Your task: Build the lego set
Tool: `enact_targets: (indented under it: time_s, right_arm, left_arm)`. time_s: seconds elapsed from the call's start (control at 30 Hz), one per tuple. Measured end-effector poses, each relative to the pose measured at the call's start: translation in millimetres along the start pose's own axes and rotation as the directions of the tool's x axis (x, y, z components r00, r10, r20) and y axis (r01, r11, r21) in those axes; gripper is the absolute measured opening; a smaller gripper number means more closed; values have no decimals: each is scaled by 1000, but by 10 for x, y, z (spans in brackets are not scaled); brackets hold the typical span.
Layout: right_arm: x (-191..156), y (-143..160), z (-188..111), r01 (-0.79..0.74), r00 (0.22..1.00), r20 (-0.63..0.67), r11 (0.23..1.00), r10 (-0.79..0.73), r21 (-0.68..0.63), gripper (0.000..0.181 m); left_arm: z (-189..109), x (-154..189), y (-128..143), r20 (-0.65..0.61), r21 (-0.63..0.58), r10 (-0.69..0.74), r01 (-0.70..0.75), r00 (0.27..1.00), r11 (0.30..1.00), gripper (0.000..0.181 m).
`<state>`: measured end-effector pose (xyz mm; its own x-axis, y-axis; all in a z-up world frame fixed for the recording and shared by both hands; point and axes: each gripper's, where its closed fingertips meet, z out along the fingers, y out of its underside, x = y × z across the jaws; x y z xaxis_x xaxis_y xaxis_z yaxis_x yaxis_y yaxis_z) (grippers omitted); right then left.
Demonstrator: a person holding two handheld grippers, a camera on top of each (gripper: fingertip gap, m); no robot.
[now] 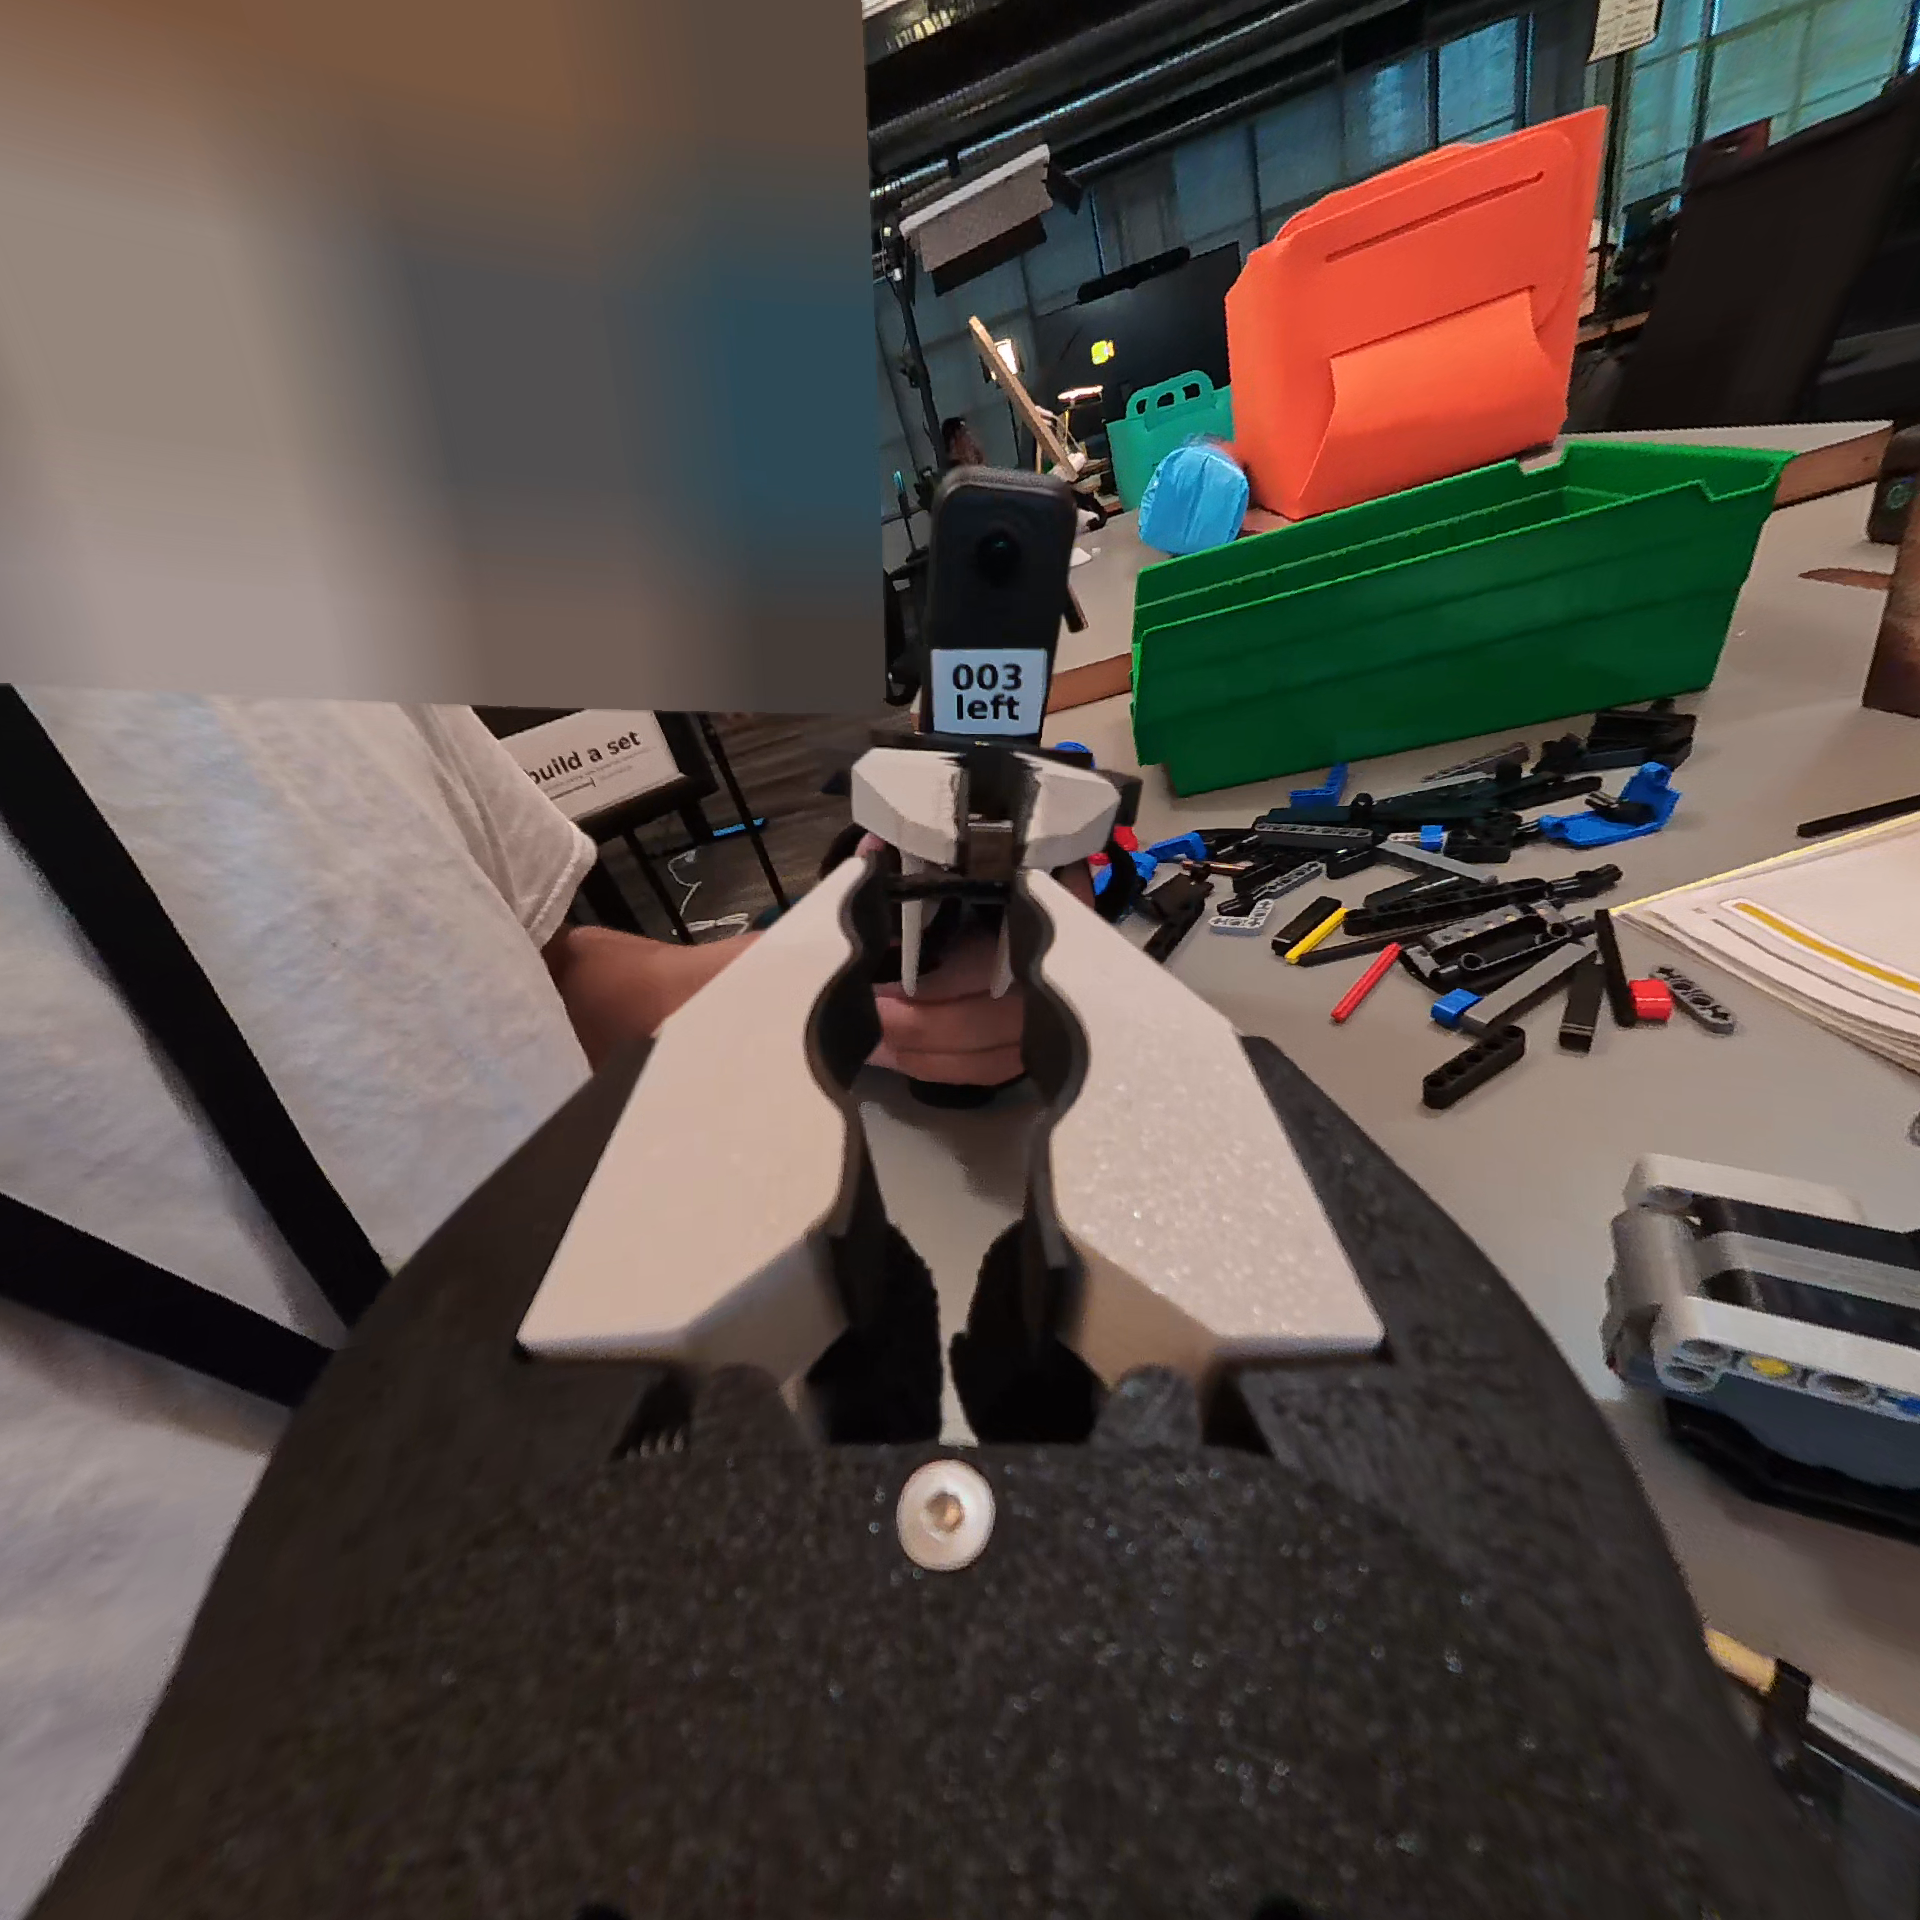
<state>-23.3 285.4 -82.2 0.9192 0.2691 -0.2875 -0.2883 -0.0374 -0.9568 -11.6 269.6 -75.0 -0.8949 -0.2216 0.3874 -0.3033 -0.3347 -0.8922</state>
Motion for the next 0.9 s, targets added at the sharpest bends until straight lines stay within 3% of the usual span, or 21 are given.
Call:
enact_targets:
  time_s: [0.6, 0.73, 0.9]
  right_arm:
    - [-8, 53, -9, -23, 1000, 16, 999, 23, -29, 15]
    - [87, 26, 18, -6, 999, -43, 1000, 5, -15, 15]
    - [357, 20, -43, 42, 979, -198, 996, -56, -77, 17]
  left_arm:
    - [-2, 30, 66, -13, -61, 43, -44, 999, 997, 6]
    - [-27, -55, 24, 12, -54, 8, -7, 1000, 999, 6]
    - [-69, -315, -10, 144, -93, -6, 19, 990, 996, 6]
